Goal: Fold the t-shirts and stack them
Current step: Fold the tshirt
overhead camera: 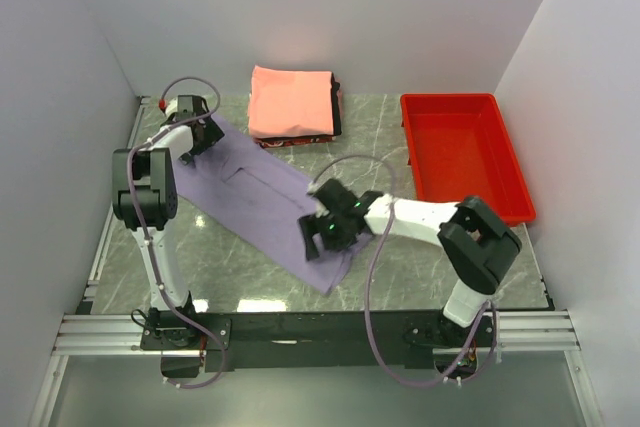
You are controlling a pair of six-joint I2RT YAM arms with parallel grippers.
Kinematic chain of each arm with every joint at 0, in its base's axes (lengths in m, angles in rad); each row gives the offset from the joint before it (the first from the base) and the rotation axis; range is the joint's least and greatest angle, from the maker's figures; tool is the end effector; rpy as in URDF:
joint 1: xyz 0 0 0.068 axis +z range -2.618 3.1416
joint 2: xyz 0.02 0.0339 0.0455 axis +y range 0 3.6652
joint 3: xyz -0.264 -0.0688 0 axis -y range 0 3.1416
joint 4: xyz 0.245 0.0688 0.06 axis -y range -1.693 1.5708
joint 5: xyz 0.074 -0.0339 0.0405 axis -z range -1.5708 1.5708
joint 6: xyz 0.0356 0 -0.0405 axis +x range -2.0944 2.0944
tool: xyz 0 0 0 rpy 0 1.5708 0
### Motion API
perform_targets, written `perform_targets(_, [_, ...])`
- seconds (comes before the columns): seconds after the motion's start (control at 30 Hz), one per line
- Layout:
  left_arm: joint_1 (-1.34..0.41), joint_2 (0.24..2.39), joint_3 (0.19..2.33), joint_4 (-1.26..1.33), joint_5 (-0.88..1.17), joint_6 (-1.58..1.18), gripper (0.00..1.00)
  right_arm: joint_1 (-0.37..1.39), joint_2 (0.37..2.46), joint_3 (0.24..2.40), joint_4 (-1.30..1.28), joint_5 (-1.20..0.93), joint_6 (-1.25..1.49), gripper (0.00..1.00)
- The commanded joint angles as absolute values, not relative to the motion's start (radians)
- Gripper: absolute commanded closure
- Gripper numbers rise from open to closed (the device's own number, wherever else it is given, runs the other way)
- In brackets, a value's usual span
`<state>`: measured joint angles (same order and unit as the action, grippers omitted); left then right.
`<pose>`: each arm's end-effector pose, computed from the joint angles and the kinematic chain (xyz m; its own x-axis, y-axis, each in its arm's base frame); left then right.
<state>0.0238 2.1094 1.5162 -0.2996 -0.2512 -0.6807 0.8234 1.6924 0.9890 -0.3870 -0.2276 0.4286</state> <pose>0.4598 0.0198 0.1684 -0.4925 -0.6215 -0.6093 -0.6290 0.7380 -0.2443 0.2170 0.2460 0.1665 -0.8747 -0.3482 -0.3372 -0.4639 0.8031 0.3741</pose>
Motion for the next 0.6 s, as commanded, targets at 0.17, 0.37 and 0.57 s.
perform_targets(0.17, [0.028, 2.187, 1.606, -0.262, -0.184, -0.606, 0.00, 1.101, 1.816, 1.235, -0.474, -0.417, 0.378, 0.10])
perform_targets(0.37, [0.028, 2.270, 1.724, -0.265, -0.079, -0.584, 0.01, 1.152, 1.937, 1.448, -0.500, -0.511, 0.324, 0.10])
perform_targets(0.57, [0.026, 2.339, 1.845, -0.256, -0.009, -0.565, 0.01, 1.141, 1.904, 1.568, -0.548, -0.356, 0.316, 0.09])
